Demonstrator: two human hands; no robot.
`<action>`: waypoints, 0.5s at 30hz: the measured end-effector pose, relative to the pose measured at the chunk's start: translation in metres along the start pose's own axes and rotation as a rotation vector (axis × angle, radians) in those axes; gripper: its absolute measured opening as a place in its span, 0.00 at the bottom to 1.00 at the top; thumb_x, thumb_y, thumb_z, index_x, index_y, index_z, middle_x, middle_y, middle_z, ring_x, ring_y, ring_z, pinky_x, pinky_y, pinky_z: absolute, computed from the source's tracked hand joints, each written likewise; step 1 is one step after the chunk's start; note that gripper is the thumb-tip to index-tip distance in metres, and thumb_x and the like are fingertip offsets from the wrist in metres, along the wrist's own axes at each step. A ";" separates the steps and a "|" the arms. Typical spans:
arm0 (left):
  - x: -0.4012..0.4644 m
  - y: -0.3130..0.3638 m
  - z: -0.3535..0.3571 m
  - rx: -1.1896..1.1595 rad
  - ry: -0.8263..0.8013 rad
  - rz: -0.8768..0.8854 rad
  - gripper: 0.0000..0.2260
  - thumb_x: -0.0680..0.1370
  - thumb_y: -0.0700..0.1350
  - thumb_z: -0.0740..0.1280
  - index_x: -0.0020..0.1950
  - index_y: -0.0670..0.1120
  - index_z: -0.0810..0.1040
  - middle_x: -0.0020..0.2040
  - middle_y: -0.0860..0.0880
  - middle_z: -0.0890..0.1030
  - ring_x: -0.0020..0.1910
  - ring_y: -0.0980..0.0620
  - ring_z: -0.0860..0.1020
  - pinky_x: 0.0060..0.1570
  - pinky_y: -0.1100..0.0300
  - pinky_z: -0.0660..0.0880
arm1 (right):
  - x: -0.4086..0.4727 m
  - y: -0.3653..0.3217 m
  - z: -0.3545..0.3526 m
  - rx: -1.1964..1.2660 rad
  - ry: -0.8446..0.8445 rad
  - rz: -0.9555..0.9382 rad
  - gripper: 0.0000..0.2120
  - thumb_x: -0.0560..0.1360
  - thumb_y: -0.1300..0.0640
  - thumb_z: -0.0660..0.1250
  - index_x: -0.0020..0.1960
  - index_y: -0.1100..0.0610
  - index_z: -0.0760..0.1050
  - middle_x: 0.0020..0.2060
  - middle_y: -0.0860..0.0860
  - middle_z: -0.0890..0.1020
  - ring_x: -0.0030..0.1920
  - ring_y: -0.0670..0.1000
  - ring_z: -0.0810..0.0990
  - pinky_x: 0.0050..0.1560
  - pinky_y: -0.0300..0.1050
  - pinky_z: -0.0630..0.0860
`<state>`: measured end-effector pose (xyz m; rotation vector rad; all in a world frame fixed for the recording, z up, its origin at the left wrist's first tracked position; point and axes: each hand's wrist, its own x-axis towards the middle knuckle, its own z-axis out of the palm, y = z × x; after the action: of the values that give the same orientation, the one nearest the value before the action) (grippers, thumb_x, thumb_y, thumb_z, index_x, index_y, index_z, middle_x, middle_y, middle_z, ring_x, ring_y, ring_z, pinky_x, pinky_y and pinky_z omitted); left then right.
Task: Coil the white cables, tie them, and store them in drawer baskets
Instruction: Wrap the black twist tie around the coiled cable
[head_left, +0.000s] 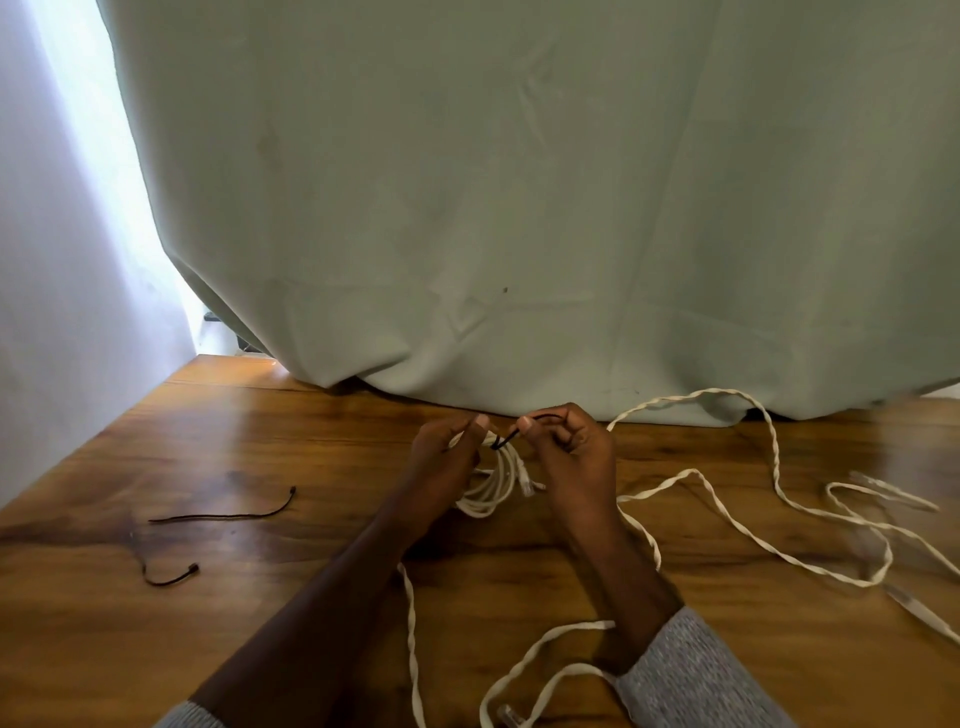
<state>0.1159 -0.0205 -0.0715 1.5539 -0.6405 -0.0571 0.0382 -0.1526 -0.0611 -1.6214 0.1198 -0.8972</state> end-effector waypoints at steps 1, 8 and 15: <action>-0.001 0.001 0.000 -0.007 -0.026 0.001 0.11 0.83 0.45 0.64 0.43 0.48 0.82 0.30 0.52 0.76 0.26 0.56 0.73 0.24 0.62 0.69 | 0.001 0.000 0.000 0.031 0.015 0.030 0.02 0.77 0.63 0.71 0.46 0.62 0.81 0.38 0.53 0.86 0.40 0.49 0.85 0.42 0.39 0.80; -0.002 -0.001 -0.002 0.004 -0.174 0.018 0.11 0.77 0.35 0.70 0.58 0.44 0.83 0.45 0.46 0.86 0.33 0.52 0.80 0.29 0.60 0.76 | 0.001 -0.001 -0.002 0.155 0.060 0.144 0.07 0.79 0.61 0.69 0.46 0.64 0.80 0.38 0.55 0.86 0.33 0.45 0.80 0.35 0.37 0.76; 0.003 -0.008 -0.002 0.095 -0.083 0.101 0.11 0.76 0.34 0.70 0.56 0.44 0.85 0.48 0.50 0.86 0.45 0.53 0.85 0.43 0.58 0.80 | -0.001 -0.001 0.001 0.066 -0.037 0.084 0.04 0.79 0.60 0.69 0.47 0.59 0.82 0.40 0.52 0.87 0.41 0.50 0.86 0.41 0.43 0.82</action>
<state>0.1221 -0.0200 -0.0783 1.6148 -0.7958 -0.0153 0.0371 -0.1510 -0.0606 -1.5592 0.1299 -0.7980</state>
